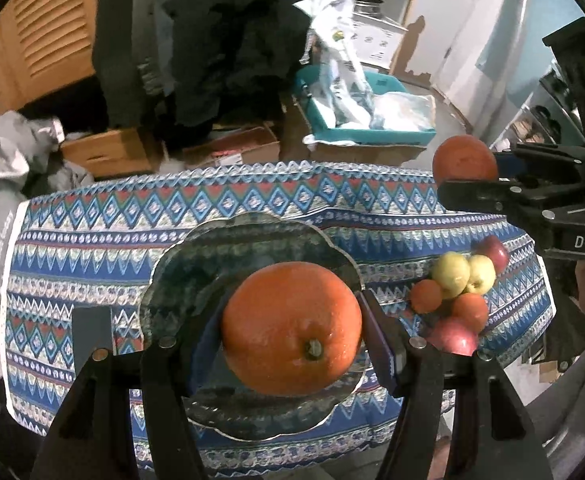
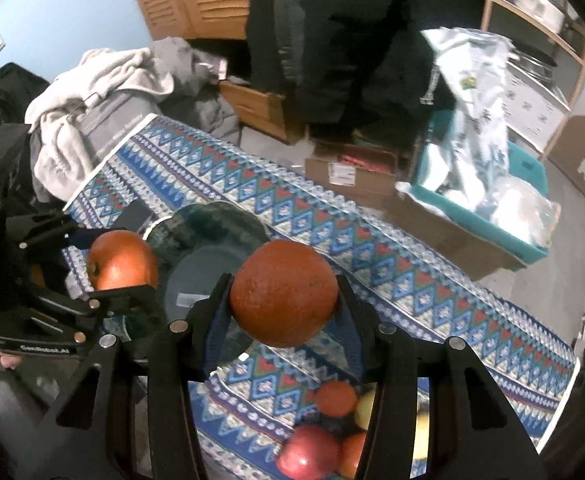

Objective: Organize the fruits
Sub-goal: 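Carry both held oranges over the dark green glass bowl, then open both grippers to drop the oranges into the bowl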

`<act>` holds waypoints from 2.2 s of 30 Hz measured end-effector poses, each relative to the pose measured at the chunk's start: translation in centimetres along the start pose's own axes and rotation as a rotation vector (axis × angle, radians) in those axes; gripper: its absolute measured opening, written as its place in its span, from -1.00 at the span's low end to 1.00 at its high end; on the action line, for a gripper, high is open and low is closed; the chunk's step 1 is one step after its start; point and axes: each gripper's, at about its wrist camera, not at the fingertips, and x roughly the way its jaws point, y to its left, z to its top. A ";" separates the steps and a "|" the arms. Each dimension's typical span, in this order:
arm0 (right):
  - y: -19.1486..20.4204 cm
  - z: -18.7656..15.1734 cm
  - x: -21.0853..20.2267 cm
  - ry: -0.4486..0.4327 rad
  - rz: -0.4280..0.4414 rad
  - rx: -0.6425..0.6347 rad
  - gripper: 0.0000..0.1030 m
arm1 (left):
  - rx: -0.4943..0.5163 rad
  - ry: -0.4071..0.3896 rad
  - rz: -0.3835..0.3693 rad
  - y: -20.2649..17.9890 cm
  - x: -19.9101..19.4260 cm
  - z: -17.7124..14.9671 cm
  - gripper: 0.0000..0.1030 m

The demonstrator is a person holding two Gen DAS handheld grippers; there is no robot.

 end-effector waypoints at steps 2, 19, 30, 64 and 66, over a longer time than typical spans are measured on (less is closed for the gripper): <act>1.0 0.6 0.7 0.008 0.011 -0.014 -0.05 | -0.016 0.002 0.006 0.9 0.0 -0.4 0.29; 4.0 0.9 9.1 0.167 0.051 -0.029 -0.05 | -0.113 0.141 0.031 5.8 4.6 -4.4 0.29; 5.0 -2.4 13.4 0.302 0.076 -0.046 -0.05 | -0.148 0.244 0.030 6.4 7.7 -6.4 0.29; 3.2 -3.3 11.6 0.284 0.090 0.031 0.15 | -0.161 0.233 0.028 6.0 7.4 -5.7 0.36; 3.1 -3.1 10.6 0.261 0.076 0.030 0.15 | -0.158 0.219 0.030 5.8 7.1 -5.4 0.36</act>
